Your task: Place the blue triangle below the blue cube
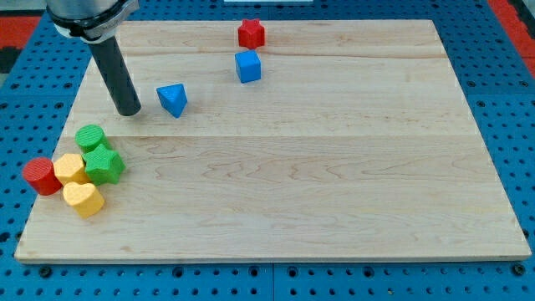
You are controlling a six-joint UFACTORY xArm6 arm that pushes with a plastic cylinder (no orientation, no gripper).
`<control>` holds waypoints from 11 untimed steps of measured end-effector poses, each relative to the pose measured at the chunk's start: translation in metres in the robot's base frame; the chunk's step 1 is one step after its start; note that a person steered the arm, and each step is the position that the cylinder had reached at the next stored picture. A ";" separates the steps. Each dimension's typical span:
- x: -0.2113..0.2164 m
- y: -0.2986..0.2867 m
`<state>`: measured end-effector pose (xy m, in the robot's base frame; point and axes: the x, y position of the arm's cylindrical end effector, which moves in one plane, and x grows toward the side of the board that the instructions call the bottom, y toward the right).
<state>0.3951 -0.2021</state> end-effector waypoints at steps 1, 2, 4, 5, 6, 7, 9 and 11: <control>0.000 0.000; -0.006 -0.022; -0.029 0.019; -0.026 0.086; -0.023 0.057; -0.009 0.047; -0.009 0.128; -0.020 0.113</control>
